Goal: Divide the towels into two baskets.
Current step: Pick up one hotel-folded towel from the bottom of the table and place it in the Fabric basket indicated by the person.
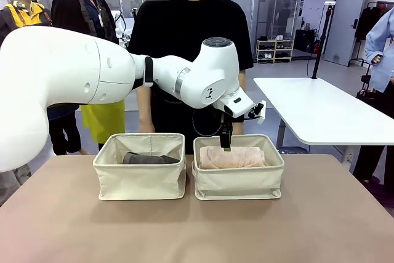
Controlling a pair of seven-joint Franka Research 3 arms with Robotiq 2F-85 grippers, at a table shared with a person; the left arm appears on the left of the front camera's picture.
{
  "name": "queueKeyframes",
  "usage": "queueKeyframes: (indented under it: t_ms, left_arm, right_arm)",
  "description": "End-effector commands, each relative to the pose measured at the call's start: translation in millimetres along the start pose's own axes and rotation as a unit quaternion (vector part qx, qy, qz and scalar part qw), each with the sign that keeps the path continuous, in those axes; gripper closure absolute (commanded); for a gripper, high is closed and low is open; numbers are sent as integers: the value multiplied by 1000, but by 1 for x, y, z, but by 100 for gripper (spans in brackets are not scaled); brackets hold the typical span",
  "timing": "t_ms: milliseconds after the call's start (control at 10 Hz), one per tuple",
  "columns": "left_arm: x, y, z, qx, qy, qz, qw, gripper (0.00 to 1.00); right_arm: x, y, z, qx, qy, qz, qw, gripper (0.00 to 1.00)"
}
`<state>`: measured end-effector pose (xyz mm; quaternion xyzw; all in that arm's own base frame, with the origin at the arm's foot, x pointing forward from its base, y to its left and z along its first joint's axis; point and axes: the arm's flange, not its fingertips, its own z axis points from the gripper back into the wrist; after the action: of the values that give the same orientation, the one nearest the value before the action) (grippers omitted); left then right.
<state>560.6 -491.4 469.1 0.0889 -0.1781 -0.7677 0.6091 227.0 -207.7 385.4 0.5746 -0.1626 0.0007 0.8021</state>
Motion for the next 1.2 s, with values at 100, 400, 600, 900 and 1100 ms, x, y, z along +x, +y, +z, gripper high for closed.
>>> queueKeyframes:
  t_ms: [100,400,600,900,1100]
  left_arm:
    - [1,2,1,5,0,-2,1000,5]
    - [-19,-7,54,-11,-66,113,991,5]
    - [-81,-58,120,-99,-121,206,966,5]
    - [-185,-143,201,-140,-241,327,903,5]
    - [-265,-200,232,-157,-288,393,859,5]
  right_arm:
    - [-1,3,1,5,-4,7,1000,0]
    - [-1,3,1,5,-4,7,1000,0]
    - [-1,3,1,5,-4,7,1000,0]
    - [-1,3,1,5,-4,7,1000,0]
    - [-1,3,1,5,-4,7,1000,0]
